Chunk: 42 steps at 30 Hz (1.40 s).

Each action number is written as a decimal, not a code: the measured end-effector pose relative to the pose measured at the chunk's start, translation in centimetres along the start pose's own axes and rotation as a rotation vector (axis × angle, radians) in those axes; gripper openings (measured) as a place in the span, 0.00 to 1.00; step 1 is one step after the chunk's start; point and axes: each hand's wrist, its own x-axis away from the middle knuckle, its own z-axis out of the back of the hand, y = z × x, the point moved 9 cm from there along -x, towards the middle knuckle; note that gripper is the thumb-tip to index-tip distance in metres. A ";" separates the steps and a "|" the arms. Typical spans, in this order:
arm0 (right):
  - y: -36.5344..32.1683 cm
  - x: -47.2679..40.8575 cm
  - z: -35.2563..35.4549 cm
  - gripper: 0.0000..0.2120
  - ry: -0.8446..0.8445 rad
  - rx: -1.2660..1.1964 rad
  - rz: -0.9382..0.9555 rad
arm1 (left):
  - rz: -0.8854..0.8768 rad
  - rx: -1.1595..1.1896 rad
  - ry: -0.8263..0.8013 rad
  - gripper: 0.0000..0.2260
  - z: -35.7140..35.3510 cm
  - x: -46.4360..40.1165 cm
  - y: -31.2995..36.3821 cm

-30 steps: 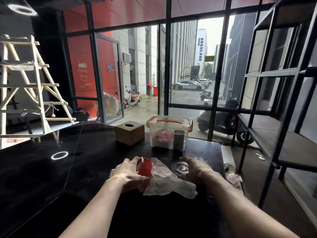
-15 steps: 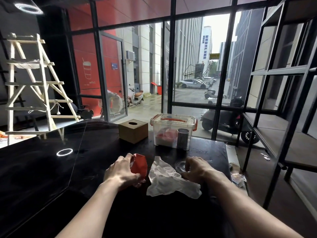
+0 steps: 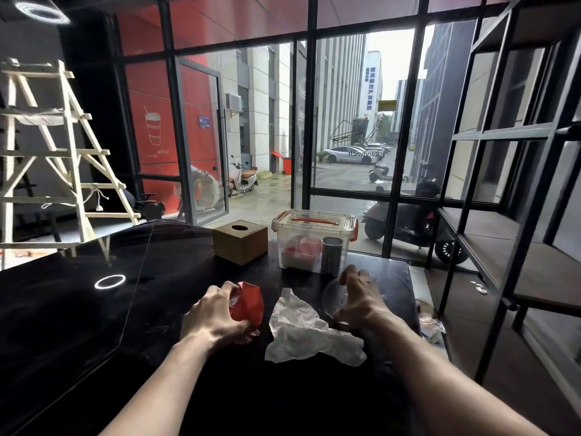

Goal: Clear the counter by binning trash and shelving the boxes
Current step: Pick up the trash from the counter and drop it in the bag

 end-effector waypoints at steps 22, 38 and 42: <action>-7.7 1.8 -5.7 0.29 -0.300 0.111 0.015 | 0.057 0.051 0.093 0.36 3.3 0.0 -3.9; -9.1 5.2 2.2 0.24 0.117 0.037 0.136 | -0.097 0.158 0.047 0.36 2.6 0.4 -1.0; -6.8 7.2 4.3 0.20 0.162 0.072 0.099 | -0.124 0.185 0.040 0.35 2.2 1.8 1.0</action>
